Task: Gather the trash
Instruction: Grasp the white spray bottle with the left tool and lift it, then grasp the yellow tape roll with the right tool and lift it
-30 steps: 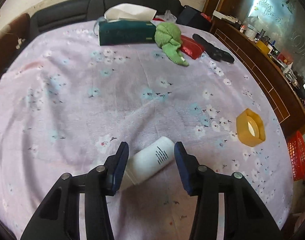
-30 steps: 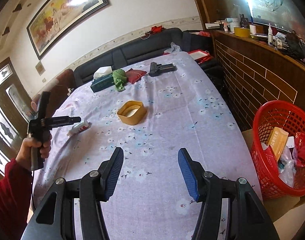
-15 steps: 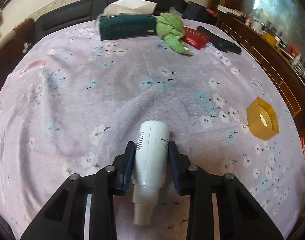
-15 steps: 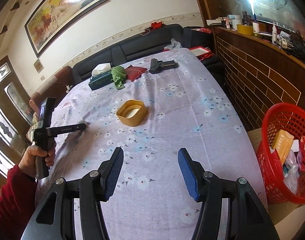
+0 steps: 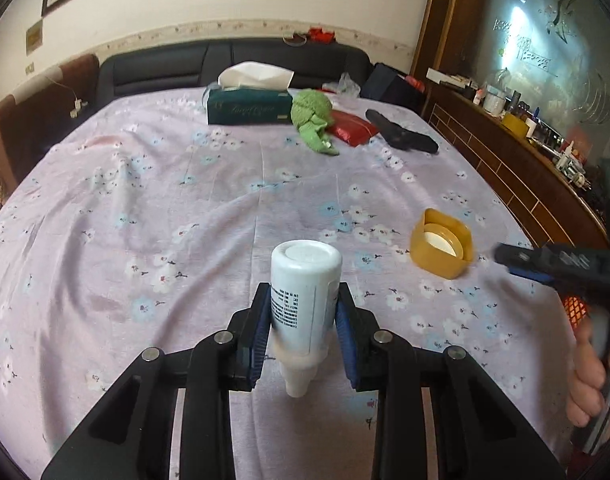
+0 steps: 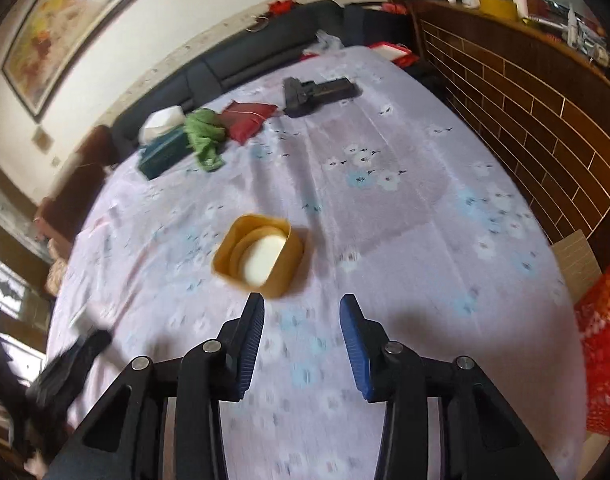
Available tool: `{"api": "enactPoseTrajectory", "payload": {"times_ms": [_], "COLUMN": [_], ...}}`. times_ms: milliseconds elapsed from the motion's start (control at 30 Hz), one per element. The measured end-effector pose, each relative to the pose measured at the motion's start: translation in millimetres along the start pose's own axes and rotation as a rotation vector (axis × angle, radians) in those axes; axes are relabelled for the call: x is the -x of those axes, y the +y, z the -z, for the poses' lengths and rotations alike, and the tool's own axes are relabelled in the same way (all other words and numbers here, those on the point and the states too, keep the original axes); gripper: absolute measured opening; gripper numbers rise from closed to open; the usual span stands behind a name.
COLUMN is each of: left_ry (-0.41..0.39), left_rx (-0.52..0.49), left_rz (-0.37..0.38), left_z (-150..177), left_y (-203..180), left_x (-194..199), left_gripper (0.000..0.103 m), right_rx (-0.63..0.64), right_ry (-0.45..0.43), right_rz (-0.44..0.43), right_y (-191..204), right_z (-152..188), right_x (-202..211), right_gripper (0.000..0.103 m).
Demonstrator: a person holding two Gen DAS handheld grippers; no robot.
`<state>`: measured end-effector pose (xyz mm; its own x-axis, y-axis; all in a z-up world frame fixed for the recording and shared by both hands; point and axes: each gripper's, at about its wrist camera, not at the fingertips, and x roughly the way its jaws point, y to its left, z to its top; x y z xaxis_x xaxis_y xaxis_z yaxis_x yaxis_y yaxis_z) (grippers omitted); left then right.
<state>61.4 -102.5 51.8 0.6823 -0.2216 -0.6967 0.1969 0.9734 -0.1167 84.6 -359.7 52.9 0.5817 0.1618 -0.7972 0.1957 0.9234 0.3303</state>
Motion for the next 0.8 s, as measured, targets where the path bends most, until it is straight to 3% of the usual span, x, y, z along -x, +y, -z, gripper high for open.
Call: {"api": "enactPoseTrajectory", "payload": {"times_ms": [200, 400, 500, 567, 667, 800], "left_ry": [-0.049, -0.035, -0.033, -0.022, -0.019, -0.042], "left_rx": [-0.017, -0.039, -0.053, -0.051, -0.047, -0.016], "left_rz": [0.002, 0.009, -0.003, -0.003, -0.011, -0.016], "left_z": [4.9, 8.3, 10.5, 11.3, 12.0, 9.9], "left_y": [0.4, -1.0, -2.7, -2.2, -0.4, 6.8], "left_x": [-4.3, -10.9, -12.4, -14.7, -16.4, -12.2], "left_gripper": [0.029, 0.029, 0.029, 0.029, 0.024, 0.019], "right_rx": [-0.043, 0.0, 0.035, 0.059, 0.111, 0.132], "right_ry": [0.02, 0.027, 0.016, 0.004, -0.035, -0.086], "right_rz": [0.024, 0.067, 0.109, 0.141, 0.169, 0.126], "right_y": [9.3, 20.2, 28.1, 32.5, 40.9, 44.4], "right_z": [-19.3, -21.7, -18.2, -15.4, -8.5, -0.4], "right_x": [-43.3, -63.1, -68.1, -69.4, -67.7, -59.6], "right_gripper": [0.037, 0.019, 0.016, 0.007, 0.006, 0.006]}}
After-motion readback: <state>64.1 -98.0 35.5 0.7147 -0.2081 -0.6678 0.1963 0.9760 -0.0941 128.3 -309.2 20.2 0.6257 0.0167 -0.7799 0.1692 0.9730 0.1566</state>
